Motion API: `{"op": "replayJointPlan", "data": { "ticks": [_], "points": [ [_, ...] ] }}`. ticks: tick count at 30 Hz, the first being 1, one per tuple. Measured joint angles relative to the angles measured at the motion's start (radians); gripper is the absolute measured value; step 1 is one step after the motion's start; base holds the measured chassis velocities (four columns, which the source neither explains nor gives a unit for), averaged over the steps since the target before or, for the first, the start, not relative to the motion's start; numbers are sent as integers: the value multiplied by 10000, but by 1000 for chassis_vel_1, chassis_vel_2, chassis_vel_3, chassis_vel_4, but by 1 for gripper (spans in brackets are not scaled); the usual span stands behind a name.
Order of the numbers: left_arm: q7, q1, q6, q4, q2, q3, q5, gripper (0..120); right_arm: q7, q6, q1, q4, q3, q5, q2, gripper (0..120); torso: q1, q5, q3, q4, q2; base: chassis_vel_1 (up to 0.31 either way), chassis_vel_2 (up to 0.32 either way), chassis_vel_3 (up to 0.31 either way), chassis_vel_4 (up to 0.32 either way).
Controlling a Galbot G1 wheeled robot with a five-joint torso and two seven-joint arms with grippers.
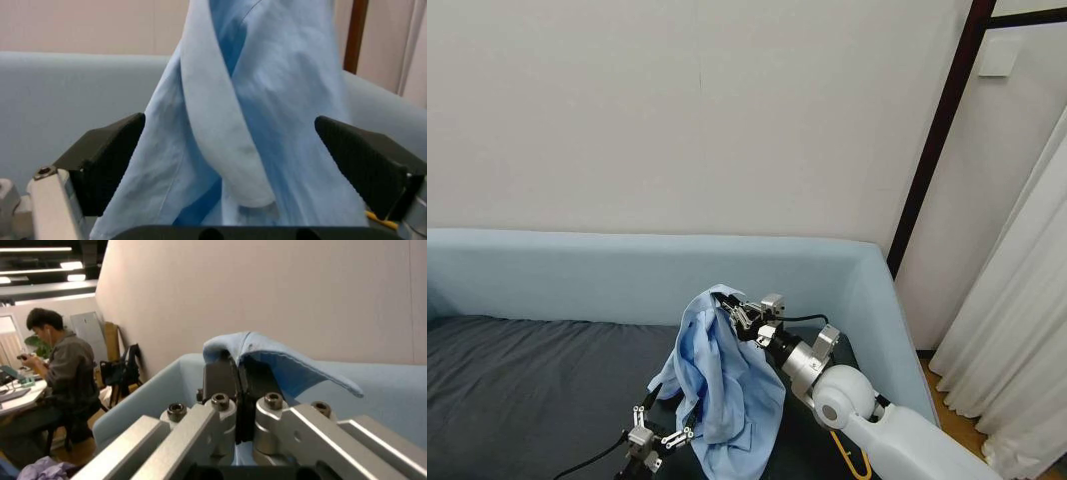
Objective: Pick up the clothes from the sofa and hang them on the clothes hanger.
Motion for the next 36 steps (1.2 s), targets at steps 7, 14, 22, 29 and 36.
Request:
{"op": "replayJointPlan", "data": {
  "ticks": [7, 14, 22, 29, 36],
  "points": [
    [-197, -428, -6, 854, -228, 159, 476, 100, -90, -50, 115, -21, 8, 32, 20, 0, -1, 0, 0, 0, 0, 0, 0, 0, 0],
    [-1174, -638, -145, 1457, -502, 365, 848, 89, -86, -94, 142, -13, 99, 32, 8, 0, -1, 0, 0, 1, 0, 0, 0, 0, 0],
    [-1427, -589, -391, 1516, -657, 453, 810, 59, -53, -128, 23, 46, 203, 16, -50, 0, -1, 0, -1, 1, 0, 0, 0, 0, 0],
    [-1582, -497, -496, 1348, -603, 405, 667, 36, -33, -153, -132, 123, 258, -16, -106, 0, -1, 0, -1, 0, 0, 0, 0, 0, 0],
    [-1617, -373, -584, 1174, -431, 231, 537, 11, -20, -177, -206, 135, 367, -23, -150, 0, -2, 0, -1, 0, 0, 0, 0, 0, 0]
  ]
}}
